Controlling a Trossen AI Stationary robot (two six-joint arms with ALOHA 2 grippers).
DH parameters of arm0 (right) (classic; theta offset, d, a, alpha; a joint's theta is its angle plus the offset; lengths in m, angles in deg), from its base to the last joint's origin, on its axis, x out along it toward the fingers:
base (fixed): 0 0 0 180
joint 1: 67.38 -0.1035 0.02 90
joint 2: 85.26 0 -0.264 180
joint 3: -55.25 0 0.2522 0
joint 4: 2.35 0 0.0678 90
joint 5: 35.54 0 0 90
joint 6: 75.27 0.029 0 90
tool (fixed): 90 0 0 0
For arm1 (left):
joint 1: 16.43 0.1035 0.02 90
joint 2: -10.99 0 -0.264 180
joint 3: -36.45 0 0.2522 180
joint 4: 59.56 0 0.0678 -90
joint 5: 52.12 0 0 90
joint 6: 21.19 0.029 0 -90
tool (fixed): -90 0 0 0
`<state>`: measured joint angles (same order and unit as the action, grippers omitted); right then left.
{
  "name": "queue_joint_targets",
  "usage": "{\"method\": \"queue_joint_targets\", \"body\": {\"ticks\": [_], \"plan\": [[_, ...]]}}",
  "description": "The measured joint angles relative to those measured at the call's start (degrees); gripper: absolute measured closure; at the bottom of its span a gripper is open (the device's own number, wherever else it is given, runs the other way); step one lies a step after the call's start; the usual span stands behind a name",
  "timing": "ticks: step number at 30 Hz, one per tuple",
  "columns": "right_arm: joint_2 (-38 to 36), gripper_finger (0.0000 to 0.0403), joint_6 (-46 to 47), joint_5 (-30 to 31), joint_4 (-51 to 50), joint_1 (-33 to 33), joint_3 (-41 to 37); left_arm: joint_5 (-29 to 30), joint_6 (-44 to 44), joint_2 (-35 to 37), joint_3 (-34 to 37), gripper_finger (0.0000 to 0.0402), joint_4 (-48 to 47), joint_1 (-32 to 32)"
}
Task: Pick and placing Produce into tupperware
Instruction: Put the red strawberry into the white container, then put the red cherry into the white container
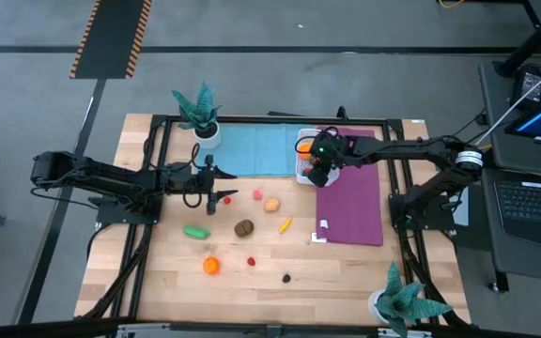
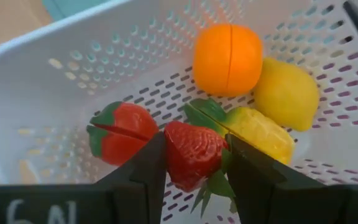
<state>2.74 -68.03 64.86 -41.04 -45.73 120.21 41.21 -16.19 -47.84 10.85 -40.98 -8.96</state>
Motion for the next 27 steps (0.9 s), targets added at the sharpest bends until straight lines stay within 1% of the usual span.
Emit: {"method": "queue_joint_targets", "body": {"ticks": [5, 12, 14, 18, 20, 23, 27], "plan": [[1.59, 0.0263, -0.05, -0.01, 0.86, 0.29, -0.02, 0.00, 0.00, 0.00, -0.02, 0.0201, -0.34, 0.00], [1.69, 0.0261, -0.17, -0.03, 2.03, 0.31, -0.04, 0.00, 0.02, 0.00, -0.02, 0.0201, -0.34, 0.00], [1.69, 0.0238, -0.11, -0.01, 2.03, 0.31, -0.04, 0.00, 0.02, 0.00, -0.02, 0.0201, -0.32, 0.00], [1.69, 0.0171, -0.03, 0.03, 2.03, 0.31, -0.04, 0.00, 0.04, 0.00, -0.02, 0.0201, -0.32, 0.00], [1.69, 0.0151, -0.02, 0.06, 2.03, 0.31, -0.04, 0.00, 0.02, 0.00, -0.02, 0.0201, -0.32, 0.00], [1.67, 0.0140, -0.08, 0.08, 2.25, 0.31, -0.04, 0.00, 0.02, 0.00, -0.02, 0.0201, -0.32, 0.00], [1.63, 0.0140, -2.84, 0.13, 5.39, 0.31, -0.04, 0.00, 0.07, 0.00, -0.02, 0.0202, -0.30, 0.00]]}}
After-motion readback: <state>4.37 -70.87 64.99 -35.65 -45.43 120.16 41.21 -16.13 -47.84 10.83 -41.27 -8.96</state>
